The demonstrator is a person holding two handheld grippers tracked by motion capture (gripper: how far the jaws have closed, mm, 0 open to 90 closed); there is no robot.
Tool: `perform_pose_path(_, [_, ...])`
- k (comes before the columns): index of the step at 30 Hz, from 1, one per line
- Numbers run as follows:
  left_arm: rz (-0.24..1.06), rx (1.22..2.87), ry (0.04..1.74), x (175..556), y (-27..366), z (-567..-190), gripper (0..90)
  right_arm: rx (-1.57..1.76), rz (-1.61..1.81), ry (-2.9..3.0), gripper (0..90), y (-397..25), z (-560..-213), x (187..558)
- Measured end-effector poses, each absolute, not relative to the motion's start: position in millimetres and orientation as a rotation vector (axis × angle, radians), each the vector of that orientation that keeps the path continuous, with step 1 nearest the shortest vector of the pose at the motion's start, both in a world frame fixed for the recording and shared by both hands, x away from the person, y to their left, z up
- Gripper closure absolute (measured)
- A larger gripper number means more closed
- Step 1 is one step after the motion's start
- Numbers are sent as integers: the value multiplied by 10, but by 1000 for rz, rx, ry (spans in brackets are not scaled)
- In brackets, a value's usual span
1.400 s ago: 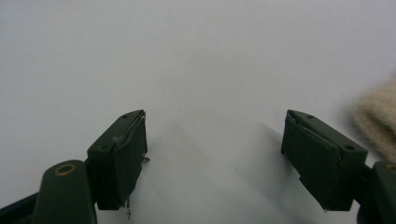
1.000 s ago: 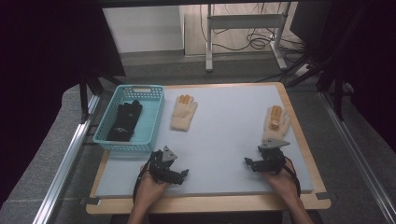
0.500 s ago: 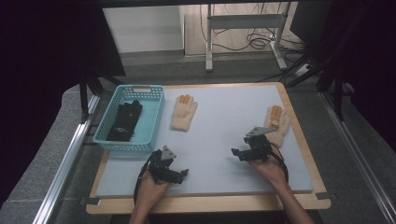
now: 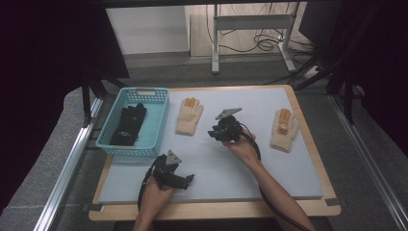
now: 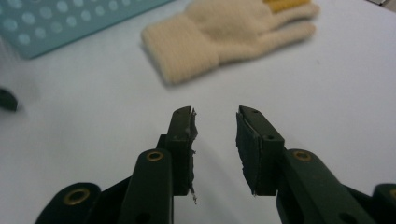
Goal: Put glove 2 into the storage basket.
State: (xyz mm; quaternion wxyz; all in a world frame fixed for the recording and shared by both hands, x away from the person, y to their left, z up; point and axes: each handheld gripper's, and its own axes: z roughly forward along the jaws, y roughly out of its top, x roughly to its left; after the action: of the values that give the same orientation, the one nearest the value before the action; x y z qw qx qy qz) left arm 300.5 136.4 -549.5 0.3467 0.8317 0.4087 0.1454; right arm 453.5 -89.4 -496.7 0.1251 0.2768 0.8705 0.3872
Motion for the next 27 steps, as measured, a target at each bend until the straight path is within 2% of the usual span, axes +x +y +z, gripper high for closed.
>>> perform_pose_path(3, [379,2166,1056,3006,1369,-5492,11,798,1137,2544,656,-700,-4977,4659])
perform_pose_path(5, [378,2163,1057,3005,1367,-5493,12,790,1126,2536,603,-577,-5002,4737])
perform_pose_path(8, [378,2164,1056,3005,1368,-5492,12,790,1097,2523,579,-422,-5045,4850])
perform_pose_path(19, [377,2161,1056,3005,1367,-5493,11,871,1012,2480,576,-86,-5250,5210])
perform_pose_path(23, [377,2162,1056,3005,1367,-5493,11,911,995,2496,660,-59,-5304,5255])
perform_pose_path(27, [377,2161,1055,3006,1367,-5494,11,914,1011,2514,839,-65,-5310,5244])
